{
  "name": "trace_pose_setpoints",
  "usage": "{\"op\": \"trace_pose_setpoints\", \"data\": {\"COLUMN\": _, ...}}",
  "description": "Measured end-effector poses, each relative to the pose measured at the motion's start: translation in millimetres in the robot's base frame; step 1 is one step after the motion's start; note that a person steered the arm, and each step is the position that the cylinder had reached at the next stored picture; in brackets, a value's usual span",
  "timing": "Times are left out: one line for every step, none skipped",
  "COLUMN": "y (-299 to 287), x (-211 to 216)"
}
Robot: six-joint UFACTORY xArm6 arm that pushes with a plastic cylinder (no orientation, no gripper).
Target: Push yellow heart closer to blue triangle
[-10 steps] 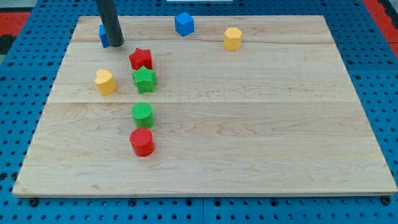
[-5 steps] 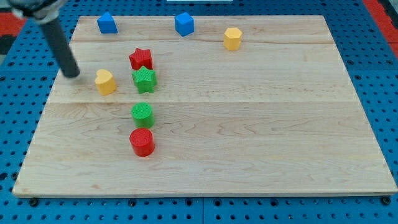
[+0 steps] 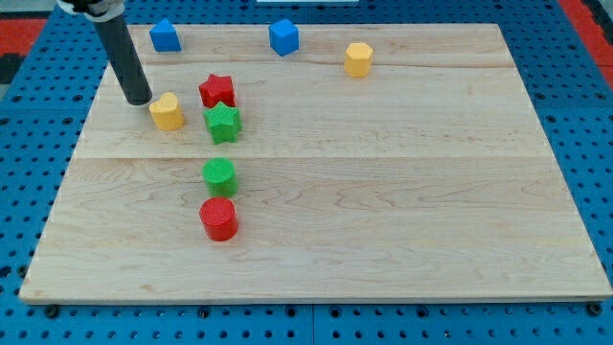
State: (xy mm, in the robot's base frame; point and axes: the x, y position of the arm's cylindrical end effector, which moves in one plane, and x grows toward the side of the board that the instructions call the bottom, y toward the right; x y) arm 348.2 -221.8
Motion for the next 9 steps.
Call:
{"op": "trace_pose_setpoints", "data": {"y": -27.5, "x": 78.9}}
{"op": "trace_pose_setpoints", "data": {"y": 4.8, "x": 100.4}}
{"op": "trace_pose_setpoints", "data": {"y": 19.3, "x": 46.4}}
{"op": "trace_pose_setpoints", "data": {"y": 25.4, "x": 2.1}}
{"op": "trace_pose_setpoints", "data": {"y": 22.2, "x": 38.4}}
{"op": "trace_pose_setpoints", "data": {"y": 62.7, "x": 47.7}}
{"op": "trace_pose_setpoints", "data": {"y": 70.4, "x": -1.3}}
{"op": "trace_pose_setpoints", "data": {"y": 68.0, "x": -44.9}}
{"op": "trace_pose_setpoints", "data": {"y": 54.3, "x": -19.0}}
